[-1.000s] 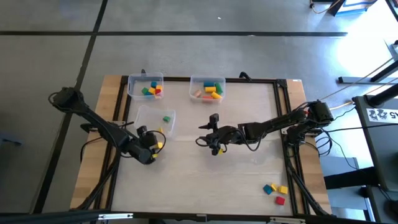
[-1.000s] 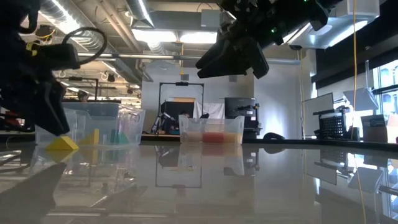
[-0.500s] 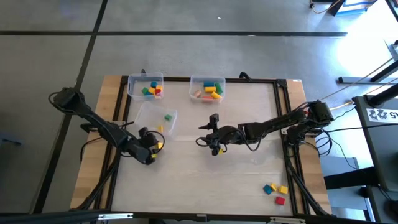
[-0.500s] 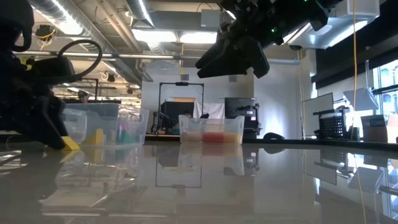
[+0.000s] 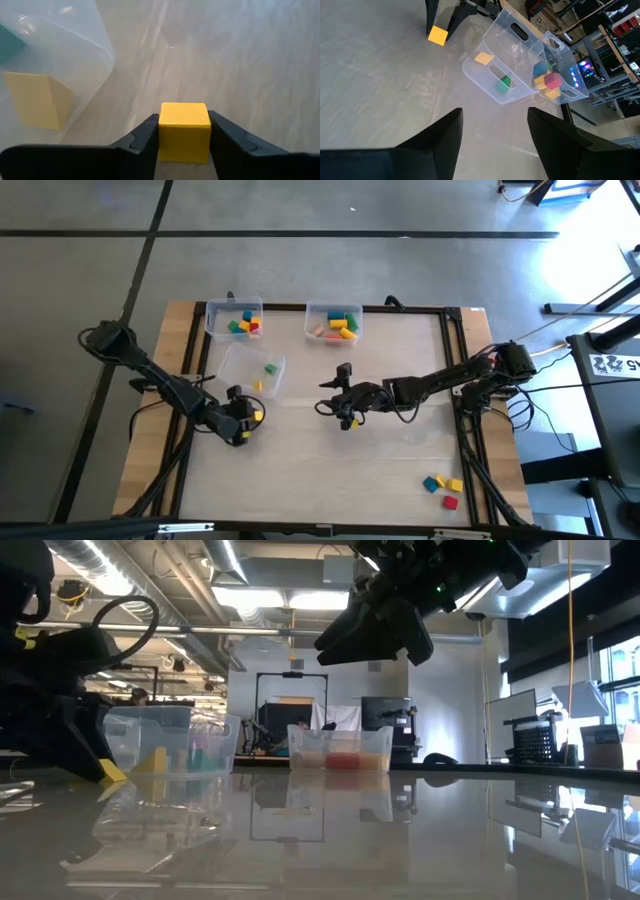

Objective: Sort blocks by size
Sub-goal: Put the yellow triangle game block into the bottom left transparent bin, then put the yellow triangle game block into the middle left transparent bin

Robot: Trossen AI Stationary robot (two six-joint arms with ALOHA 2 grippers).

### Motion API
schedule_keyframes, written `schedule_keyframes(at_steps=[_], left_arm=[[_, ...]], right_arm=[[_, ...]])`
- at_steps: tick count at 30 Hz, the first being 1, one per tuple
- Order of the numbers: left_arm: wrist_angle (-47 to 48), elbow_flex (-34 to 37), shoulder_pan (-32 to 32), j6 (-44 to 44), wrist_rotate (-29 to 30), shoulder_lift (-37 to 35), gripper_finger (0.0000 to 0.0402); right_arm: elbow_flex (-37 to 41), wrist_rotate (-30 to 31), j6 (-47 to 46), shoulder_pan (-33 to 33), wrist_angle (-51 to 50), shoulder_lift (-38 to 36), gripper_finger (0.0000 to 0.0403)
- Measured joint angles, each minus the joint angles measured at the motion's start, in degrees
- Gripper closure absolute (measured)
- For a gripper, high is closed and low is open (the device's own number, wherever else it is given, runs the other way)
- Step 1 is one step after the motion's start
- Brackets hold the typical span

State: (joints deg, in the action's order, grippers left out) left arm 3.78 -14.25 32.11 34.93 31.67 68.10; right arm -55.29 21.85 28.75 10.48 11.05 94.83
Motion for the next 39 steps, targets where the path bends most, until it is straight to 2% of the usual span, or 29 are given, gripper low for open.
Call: schedule_keyframes(at_steps=[6, 10, 14, 22, 30, 39], left_arm=[[0.81, -1.85, -0.01, 0.51, -1.7, -0.25, 0.0269], [1.35, -6.06, -0.01, -1.58, -3.1, -1.53, 0.0264], [6.82, -11.8, -0.7, -5.6, -2.39, -4.64, 0.0264], [18.7, -20.11, -6.04, -11.17, 7.68, -14.26, 0.0259], [22.4, -18.94, -14.04, -14.17, 16.18, -20.45, 0.0259], [23.23, -15.02, -22.2, -10.63, 16.1, -18.88, 0.025]], right_arm=[[0.0, 0.0, 0.0, -0.02, -0.04, 0.0, 0.0175], [0.0, 0.0, 0.0, 0.0, -0.04, 0.0, 0.0175], [0.0, 0.0, 0.0, -0.02, -0.04, 0.0, 0.0175], [0.0, 0.0, 0.0, 0.0, -0.02, 0.0, 0.0175], [0.0, 0.0, -0.07, 0.0, -0.04, 0.0, 0.0175], [0.0, 1.69, -0.02, -0.02, -0.04, 0.0, 0.0175]])
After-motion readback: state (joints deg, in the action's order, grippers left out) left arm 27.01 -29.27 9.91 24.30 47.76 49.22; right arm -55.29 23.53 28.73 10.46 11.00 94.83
